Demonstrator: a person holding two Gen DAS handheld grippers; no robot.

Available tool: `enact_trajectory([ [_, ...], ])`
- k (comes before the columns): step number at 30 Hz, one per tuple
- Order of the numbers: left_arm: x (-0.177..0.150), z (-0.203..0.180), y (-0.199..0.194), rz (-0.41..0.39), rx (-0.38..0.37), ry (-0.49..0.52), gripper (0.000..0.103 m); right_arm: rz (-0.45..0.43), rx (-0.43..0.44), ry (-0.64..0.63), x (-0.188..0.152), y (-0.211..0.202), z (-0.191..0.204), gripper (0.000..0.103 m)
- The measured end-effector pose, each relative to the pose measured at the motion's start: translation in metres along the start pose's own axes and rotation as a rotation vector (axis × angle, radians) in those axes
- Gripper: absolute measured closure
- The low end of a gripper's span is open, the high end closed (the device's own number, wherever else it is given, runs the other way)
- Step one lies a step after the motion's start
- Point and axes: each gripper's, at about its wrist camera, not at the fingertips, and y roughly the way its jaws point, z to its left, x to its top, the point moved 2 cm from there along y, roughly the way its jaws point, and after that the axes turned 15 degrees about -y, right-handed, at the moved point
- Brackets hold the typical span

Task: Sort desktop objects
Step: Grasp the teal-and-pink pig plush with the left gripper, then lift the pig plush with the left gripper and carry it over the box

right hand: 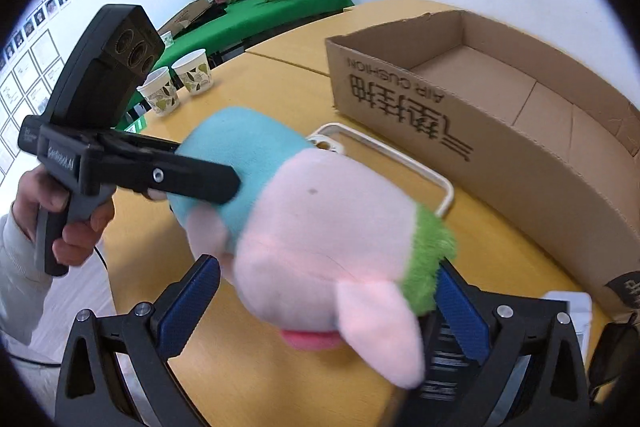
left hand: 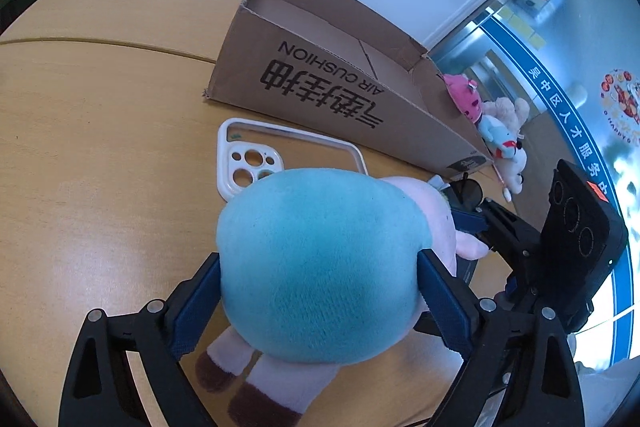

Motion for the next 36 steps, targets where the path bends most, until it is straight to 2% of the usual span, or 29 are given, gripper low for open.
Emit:
enact_trajectory([
  [2, -0.003, 0.000, -0.003, 0.005, -0.006, 0.006, 0.014, -0.006, -0.010, -0.037, 0.000, -0.002, 0.000, 0.000],
  [5, -0.007, -0.004, -0.005, 0.001, 0.002, 0.038, 0.015, -0.038, 0.050, 0.063, -0.006, -0.004, -0.021, 0.000],
  [6, -0.007, -0.007, -0.004, -0.001, 0.007, 0.042, 0.016, -0.016, 0.037, 0.070, -0.008, 0.000, -0.025, 0.000],
  [11, -0.005, -0.019, -0.003, -0.004, 0.016, 0.076, 0.025, 0.073, -0.104, -0.100, 0.001, 0.020, 0.011, 0.002],
  [15, -0.001, -0.039, -0.015, -0.035, 0.018, 0.143, 0.029, 0.017, -0.058, -0.008, -0.008, 0.003, 0.003, 0.013],
  [18, 0.015, -0.067, -0.030, -0.095, 0.000, 0.211, 0.029, -0.055, -0.096, 0.040, -0.002, -0.018, -0.007, 0.016],
  [23, 0.059, -0.137, -0.063, -0.227, -0.086, 0.368, 0.029, -0.181, -0.229, 0.026, 0.031, -0.079, -0.036, 0.016],
  [27, 0.111, -0.198, -0.091, -0.355, -0.155, 0.502, 0.029, -0.273, -0.408, -0.029, 0.077, -0.137, -0.073, 0.015],
  [32, 0.183, -0.256, -0.113, -0.438, -0.215, 0.565, 0.029, -0.346, -0.557, -0.082, 0.140, -0.189, -0.126, 0.016],
  [36, 0.237, -0.283, -0.113, -0.464, -0.220, 0.576, 0.029, -0.357, -0.593, -0.105, 0.178, -0.206, -0.166, 0.016],
])
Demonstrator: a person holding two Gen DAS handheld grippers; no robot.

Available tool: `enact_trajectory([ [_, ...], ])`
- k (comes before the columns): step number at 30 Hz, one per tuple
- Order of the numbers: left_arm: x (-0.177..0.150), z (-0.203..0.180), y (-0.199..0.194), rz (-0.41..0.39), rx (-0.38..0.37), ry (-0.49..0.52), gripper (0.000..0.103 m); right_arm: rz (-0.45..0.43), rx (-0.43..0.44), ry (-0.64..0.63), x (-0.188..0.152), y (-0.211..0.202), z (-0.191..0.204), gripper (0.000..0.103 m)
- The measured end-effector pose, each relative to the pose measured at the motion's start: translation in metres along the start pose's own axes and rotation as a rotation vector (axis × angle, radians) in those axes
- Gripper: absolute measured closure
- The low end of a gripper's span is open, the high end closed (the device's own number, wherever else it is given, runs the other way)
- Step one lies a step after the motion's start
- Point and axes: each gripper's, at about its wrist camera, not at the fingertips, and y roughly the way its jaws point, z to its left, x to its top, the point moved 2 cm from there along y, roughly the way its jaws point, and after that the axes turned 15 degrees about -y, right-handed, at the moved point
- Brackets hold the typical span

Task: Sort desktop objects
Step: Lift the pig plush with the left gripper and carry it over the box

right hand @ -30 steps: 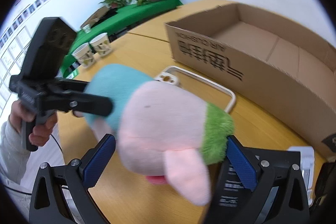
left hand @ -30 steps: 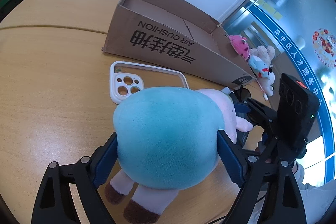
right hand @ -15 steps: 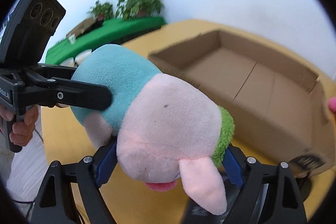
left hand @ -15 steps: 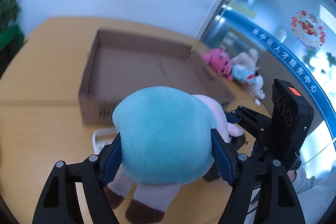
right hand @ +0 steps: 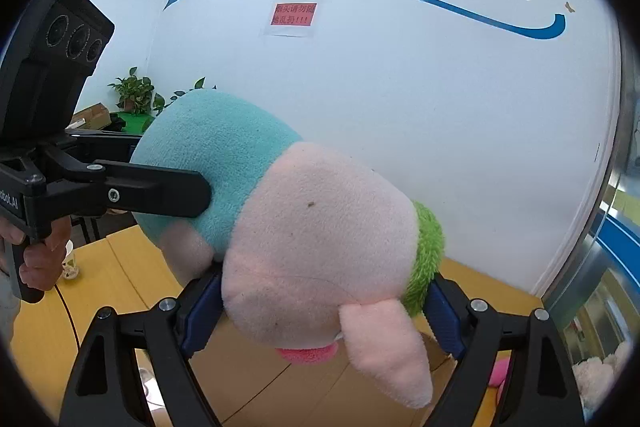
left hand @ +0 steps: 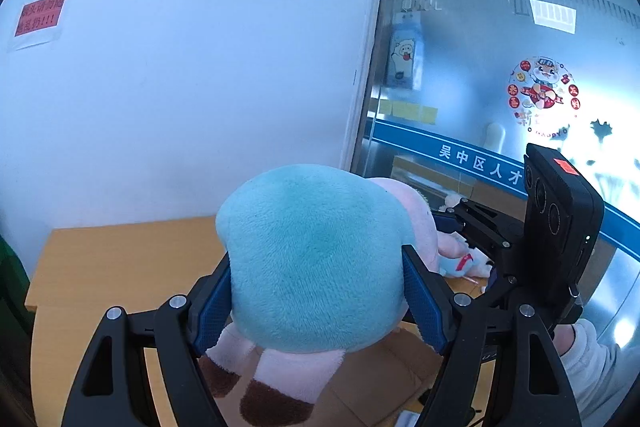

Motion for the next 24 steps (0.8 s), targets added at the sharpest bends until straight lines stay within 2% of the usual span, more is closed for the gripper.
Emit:
enact_trajectory([
  [4, 0.029, 0.036, 0.042, 0.033, 0.019, -0.041, 0.029, 0.019, 0.020, 0.005, 0.011, 0.039, -0.030, 0.016],
  [8, 0.024, 0.091, 0.099, 0.121, 0.073, -0.125, 0.029, 0.080, 0.076, 0.043, -0.003, 0.114, -0.038, 0.016],
  [16, -0.043, 0.207, 0.197, 0.344, 0.193, -0.301, 0.029, 0.264, 0.260, 0.231, -0.097, 0.254, -0.010, 0.016],
  [21, -0.087, 0.256, 0.227, 0.455, 0.248, -0.413, 0.028, 0.362, 0.337, 0.282, -0.149, 0.297, 0.028, 0.016],
  [24, -0.106, 0.272, 0.233, 0.486, 0.296, -0.485, 0.024, 0.395, 0.363, 0.279, -0.162, 0.312, 0.042, 0.016],
])
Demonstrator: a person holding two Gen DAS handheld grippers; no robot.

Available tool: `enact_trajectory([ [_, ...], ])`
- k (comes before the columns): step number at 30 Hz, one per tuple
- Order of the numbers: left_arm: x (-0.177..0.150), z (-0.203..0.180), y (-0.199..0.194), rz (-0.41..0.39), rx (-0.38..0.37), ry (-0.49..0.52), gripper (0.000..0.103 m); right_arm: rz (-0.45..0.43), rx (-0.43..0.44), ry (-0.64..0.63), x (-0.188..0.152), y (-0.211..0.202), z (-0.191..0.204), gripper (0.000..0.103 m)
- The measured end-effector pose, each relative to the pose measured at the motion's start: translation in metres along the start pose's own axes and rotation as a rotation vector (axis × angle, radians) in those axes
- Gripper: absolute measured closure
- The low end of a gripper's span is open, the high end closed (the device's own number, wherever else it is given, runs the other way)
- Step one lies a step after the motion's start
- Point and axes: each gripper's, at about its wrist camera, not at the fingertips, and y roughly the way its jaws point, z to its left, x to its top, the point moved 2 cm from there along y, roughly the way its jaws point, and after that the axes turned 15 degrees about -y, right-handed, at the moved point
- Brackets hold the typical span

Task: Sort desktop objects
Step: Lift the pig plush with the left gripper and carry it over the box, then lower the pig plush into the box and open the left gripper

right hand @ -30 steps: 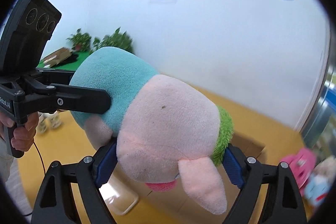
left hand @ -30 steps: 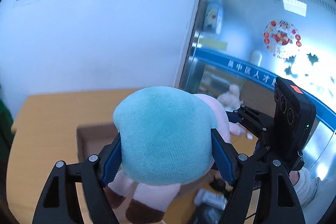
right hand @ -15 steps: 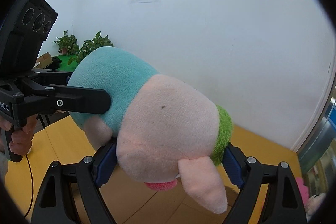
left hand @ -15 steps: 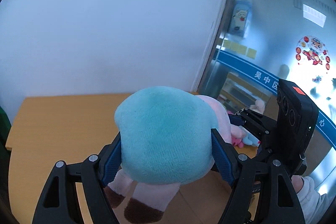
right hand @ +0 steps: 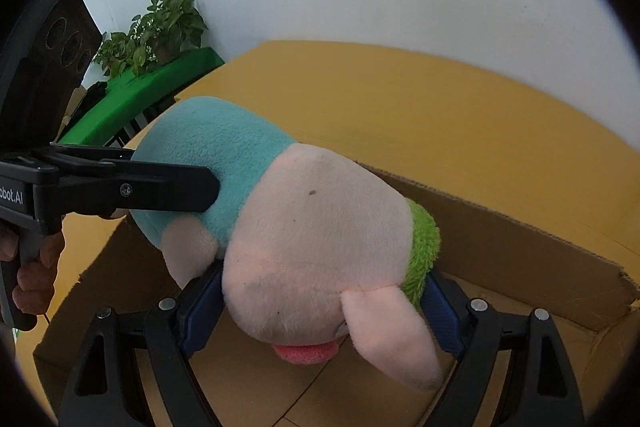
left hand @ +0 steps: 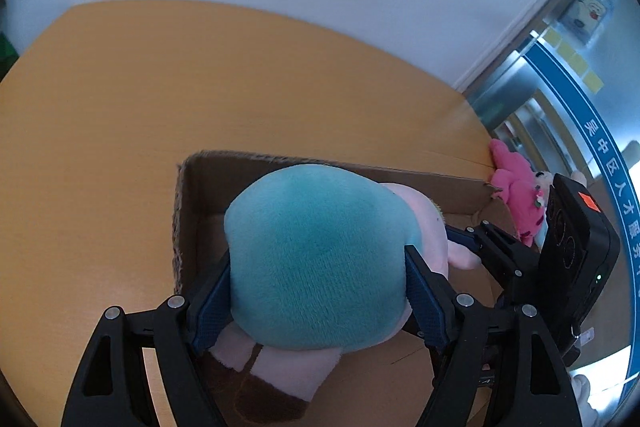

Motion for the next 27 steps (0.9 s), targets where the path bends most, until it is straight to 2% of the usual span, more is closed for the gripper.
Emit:
enact_trajectory([
  [1, -0.001, 0.008, 0.004, 0.010, 0.014, -0.035, 0.023, 0.009, -0.001, -0.001, 0.000, 0.007, 0.001, 0.016],
  [3, -0.003, 0.008, 0.002, -0.012, 0.055, -0.015, 0.021, 0.022, -0.007, -0.009, 0.005, 0.018, 0.005, 0.016],
  [5, -0.006, 0.011, -0.003, -0.016, 0.077, -0.024, 0.020, 0.000, -0.010, -0.001, 0.013, 0.021, 0.004, 0.015],
  [8, -0.007, 0.015, -0.015, -0.027, 0.068, -0.034, 0.020, -0.044, -0.015, -0.019, 0.026, 0.016, 0.013, 0.014],
  [10, -0.008, 0.016, -0.027, -0.067, 0.092, -0.026, 0.019, -0.077, -0.013, -0.022, 0.018, 0.007, 0.013, 0.014],
  [12, -0.011, 0.013, -0.047, -0.100, 0.055, -0.012, 0.019, -0.095, -0.011, -0.019, 0.014, 0.002, 0.012, 0.014],
  [14, -0.015, 0.024, -0.068, -0.132, 0.053, 0.011, 0.018, -0.084, -0.010, -0.021, 0.015, 0.001, 0.011, 0.014],
  [16, -0.020, 0.026, -0.079, -0.152, 0.086, 0.036, 0.018, -0.077, -0.007, -0.020, 0.012, 0.004, 0.007, 0.014],
  [19, -0.024, 0.022, -0.075, -0.143, 0.147, 0.053, 0.018, -0.073, -0.001, -0.004, 0.006, 0.004, 0.004, 0.009],
  [22, -0.034, 0.016, -0.071, -0.138, 0.173, 0.048, 0.018, -0.053, -0.011, 0.004, 0.014, 0.013, 0.010, 0.009],
  [27, -0.058, 0.002, -0.092, -0.213, 0.170, 0.100, 0.018, -0.089, -0.047, 0.028, 0.018, -0.022, 0.003, 0.009],
])
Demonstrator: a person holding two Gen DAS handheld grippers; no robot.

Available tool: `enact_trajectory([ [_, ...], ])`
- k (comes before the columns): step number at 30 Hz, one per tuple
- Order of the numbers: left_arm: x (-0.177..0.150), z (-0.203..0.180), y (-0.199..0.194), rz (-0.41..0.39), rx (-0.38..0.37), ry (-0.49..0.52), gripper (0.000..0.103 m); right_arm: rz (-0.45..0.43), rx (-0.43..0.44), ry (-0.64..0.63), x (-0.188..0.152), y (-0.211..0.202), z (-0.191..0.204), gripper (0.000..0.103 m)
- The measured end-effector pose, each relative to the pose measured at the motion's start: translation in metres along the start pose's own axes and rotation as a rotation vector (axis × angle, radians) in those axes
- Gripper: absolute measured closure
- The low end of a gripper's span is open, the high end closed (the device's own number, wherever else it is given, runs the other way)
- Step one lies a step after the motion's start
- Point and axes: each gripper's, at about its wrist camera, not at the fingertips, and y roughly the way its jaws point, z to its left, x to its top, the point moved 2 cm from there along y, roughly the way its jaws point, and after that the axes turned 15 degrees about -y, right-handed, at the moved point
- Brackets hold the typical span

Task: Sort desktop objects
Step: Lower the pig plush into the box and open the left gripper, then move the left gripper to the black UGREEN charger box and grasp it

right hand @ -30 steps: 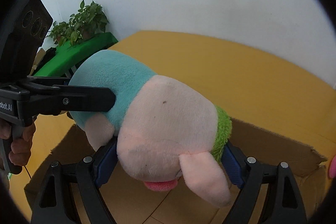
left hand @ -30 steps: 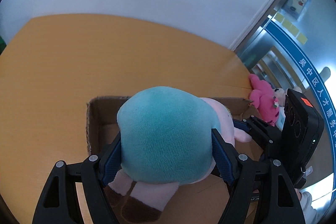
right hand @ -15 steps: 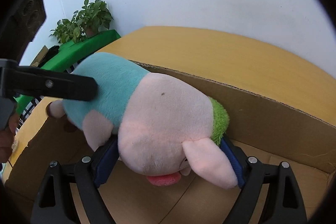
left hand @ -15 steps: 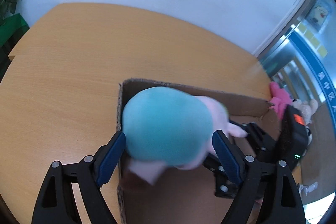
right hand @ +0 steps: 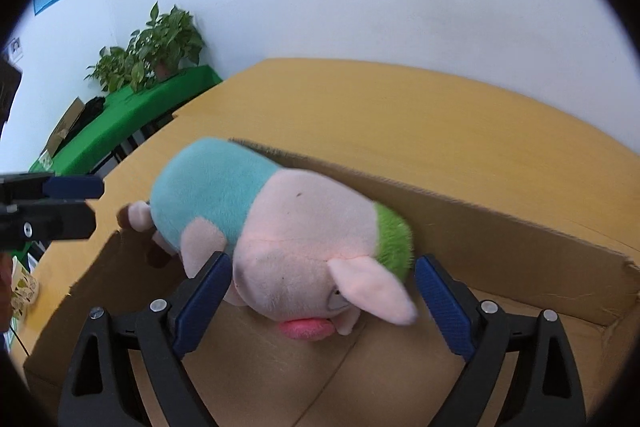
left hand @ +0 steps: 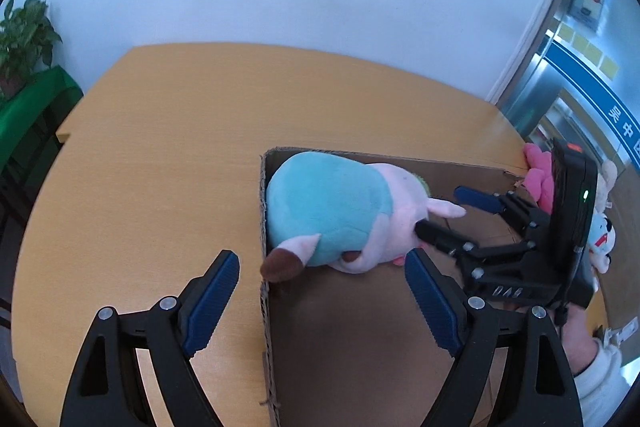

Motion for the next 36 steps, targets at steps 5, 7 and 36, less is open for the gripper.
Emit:
enact_trajectory([
  [5, -0.023, -0.026, -0.047, -0.113, 0.026, 0.101, 0.017, -0.034, -0.068, 0.023, 0.000, -0.062, -0.006, 0.009],
  [7, -0.035, -0.039, -0.067, -0.170, 0.041, 0.133, 0.013, -0.053, -0.103, 0.019, -0.007, -0.098, -0.002, 0.009],
  [36, -0.191, -0.116, -0.164, -0.330, -0.075, 0.134, 0.001, -0.143, -0.374, 0.030, -0.132, -0.278, 0.075, 0.009],
])
